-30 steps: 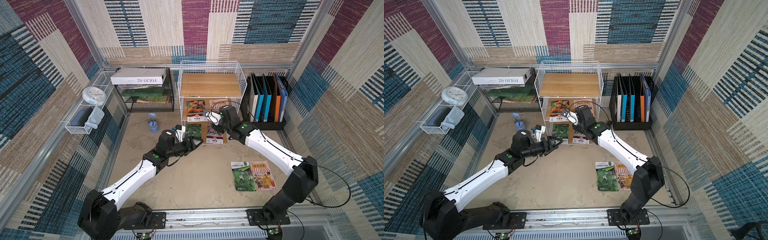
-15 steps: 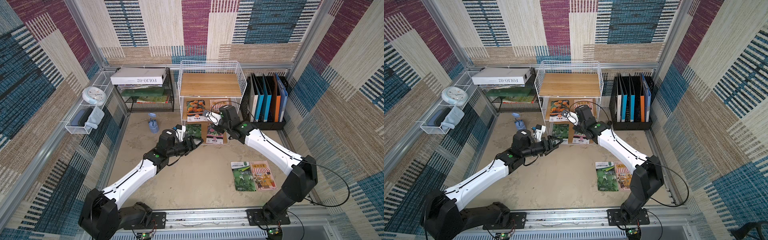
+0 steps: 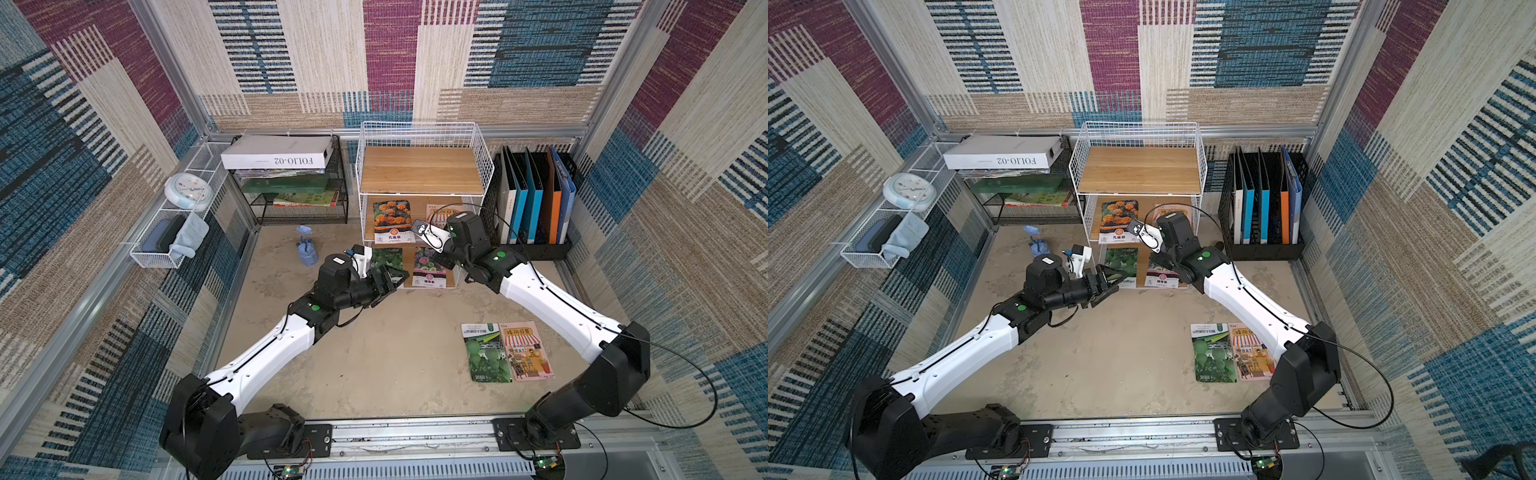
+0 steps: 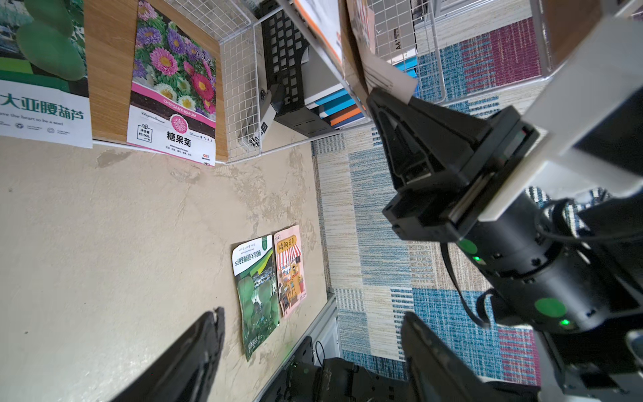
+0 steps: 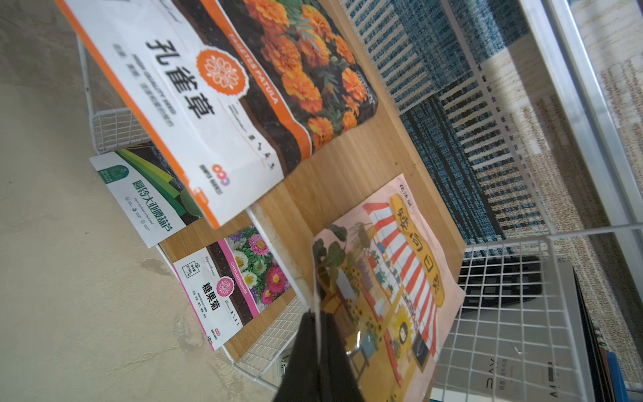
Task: Take the seed bag off the shelf
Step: Pick up the seed packet from the shelf.
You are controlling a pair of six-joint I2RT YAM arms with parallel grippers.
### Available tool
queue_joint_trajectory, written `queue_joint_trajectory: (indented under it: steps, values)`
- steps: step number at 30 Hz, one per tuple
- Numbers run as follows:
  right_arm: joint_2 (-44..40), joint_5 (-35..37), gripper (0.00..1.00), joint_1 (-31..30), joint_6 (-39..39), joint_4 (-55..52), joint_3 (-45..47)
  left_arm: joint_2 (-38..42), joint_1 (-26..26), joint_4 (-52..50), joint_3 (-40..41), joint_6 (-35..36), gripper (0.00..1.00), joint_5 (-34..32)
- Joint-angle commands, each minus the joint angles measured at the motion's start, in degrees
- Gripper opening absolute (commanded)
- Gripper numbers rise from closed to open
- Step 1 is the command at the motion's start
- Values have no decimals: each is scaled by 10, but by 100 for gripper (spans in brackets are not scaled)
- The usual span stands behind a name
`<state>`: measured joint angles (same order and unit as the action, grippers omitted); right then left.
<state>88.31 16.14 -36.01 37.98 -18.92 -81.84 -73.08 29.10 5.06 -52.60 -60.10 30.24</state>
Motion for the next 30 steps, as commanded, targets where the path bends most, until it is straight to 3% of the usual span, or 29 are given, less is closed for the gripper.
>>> queue_joint_trajectory:
  steps: [1, 16, 30]
  values:
    - [-23, -19, 0, -4, -17, -2, 20, -12, 0, 31, -17, -25, 84, 10]
    - [-137, -99, 0, -42, -24, 28, 148, -89, 0, 116, -62, -116, 93, 18]
    - [-180, -110, 0, -77, -23, 30, 170, -194, 26, 158, -153, -148, 96, 79]
